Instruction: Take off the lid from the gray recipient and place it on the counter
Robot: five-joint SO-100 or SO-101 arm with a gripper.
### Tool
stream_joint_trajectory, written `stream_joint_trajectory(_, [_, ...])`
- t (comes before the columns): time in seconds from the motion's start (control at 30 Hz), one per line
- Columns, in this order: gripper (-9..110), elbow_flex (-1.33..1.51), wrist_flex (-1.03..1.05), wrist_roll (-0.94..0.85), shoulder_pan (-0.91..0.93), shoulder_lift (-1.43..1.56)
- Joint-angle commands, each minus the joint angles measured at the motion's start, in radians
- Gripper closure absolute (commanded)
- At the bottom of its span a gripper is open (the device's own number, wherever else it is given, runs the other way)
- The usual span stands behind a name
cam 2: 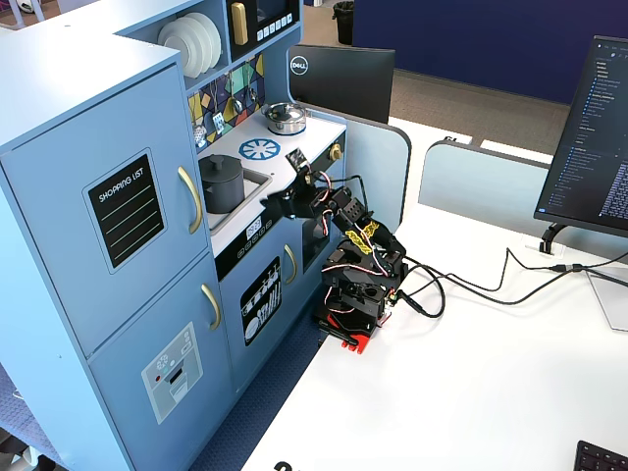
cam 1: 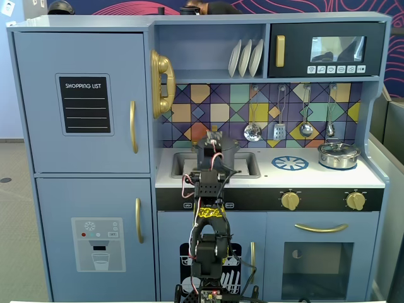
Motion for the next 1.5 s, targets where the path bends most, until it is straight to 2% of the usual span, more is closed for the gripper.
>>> stream_joint_trajectory(0.0, [102,-0.115,-0.107,-0.023,-0.020,-0.040])
stream_joint_trajectory(0.23, [98,-0.153,-0.276,-0.054,-0.023,-0.143])
stream_joint_trajectory(0.6, [80,-0.202,-0.529,-0.014,0.023,-0.376])
stream_joint_trajectory(1.17, [82,-0.273,-0.752,-0.067,0.055,-0.646])
stream_joint_trajectory(1.47, [83,-0.367,-0.778,-0.075,0.067,-0.772])
